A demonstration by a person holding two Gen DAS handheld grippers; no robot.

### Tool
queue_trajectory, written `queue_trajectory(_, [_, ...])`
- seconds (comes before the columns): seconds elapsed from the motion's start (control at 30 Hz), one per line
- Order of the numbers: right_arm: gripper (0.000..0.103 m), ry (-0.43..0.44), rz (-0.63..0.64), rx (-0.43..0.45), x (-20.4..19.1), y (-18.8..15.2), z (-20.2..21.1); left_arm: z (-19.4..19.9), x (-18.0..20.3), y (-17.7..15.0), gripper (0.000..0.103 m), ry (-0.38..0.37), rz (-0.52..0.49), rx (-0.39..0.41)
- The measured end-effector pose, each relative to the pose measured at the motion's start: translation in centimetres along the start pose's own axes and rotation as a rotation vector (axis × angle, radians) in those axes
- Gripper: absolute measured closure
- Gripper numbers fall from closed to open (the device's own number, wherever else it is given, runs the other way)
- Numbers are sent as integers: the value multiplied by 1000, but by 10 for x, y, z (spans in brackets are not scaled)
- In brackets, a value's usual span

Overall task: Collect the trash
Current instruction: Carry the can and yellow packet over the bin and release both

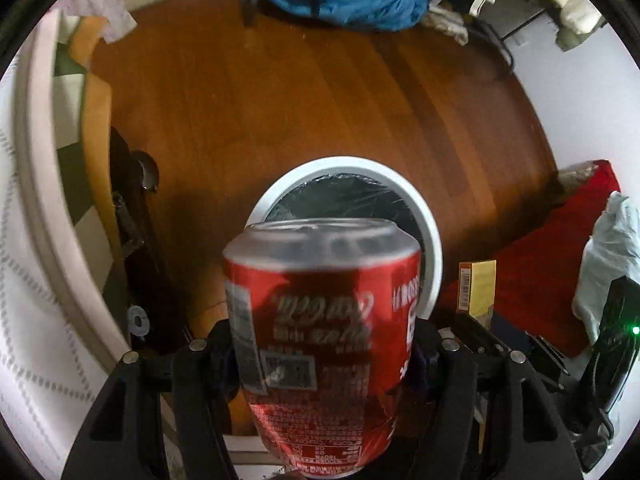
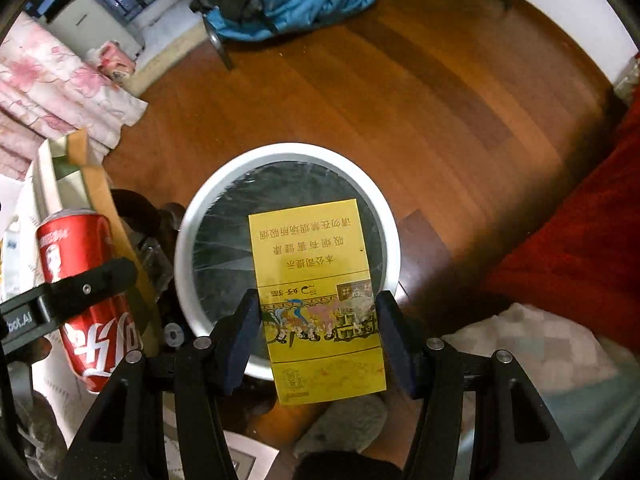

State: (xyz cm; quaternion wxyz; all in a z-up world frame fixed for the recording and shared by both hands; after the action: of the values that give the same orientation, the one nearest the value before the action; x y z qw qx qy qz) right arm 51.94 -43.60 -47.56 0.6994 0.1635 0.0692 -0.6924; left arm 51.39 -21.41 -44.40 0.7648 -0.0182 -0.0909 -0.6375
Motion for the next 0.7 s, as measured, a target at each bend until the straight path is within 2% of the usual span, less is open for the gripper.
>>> queue_trajectory(0.07, [43, -2, -3, -23, 5, 7, -15, -5, 4, 3, 40, 6, -7, -12])
queue_trajectory(0.1, [43, -6, -4, -32, 6, 8, -20, -8, 7, 3, 36, 6, -10, -19])
queue_trajectory(0.2, [41, 4, -20, -62, 13, 15, -38, -8, 6, 0, 4, 30, -12, -16])
queue_trajectory(0.3, [0, 17, -38, -72, 17, 20, -46, -5, -5, -5, 3, 68, 2, 0])
queue_trajectory(0.57, [0, -54, -27, -54, 18, 3, -35, 8, -27, -26, 3, 251, -17, 112])
queue_trajectory(0.7, [0, -103, -8, -52, 15, -9, -26, 12, -29, -37, 3, 286, -30, 121])
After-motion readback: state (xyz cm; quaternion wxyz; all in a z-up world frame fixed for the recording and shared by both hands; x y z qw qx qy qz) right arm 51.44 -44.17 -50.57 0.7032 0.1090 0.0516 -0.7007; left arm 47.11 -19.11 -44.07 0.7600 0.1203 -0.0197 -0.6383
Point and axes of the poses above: each gripper's, at about its wrist camera, not at the fingertips, and z roughly against the way its jaws point, x to its right, y to its top, the point moved 6 cm from there along -z, roughly the way its jaws point, and after that the axes turned 8 degrees about y, right-handed, at the moved point
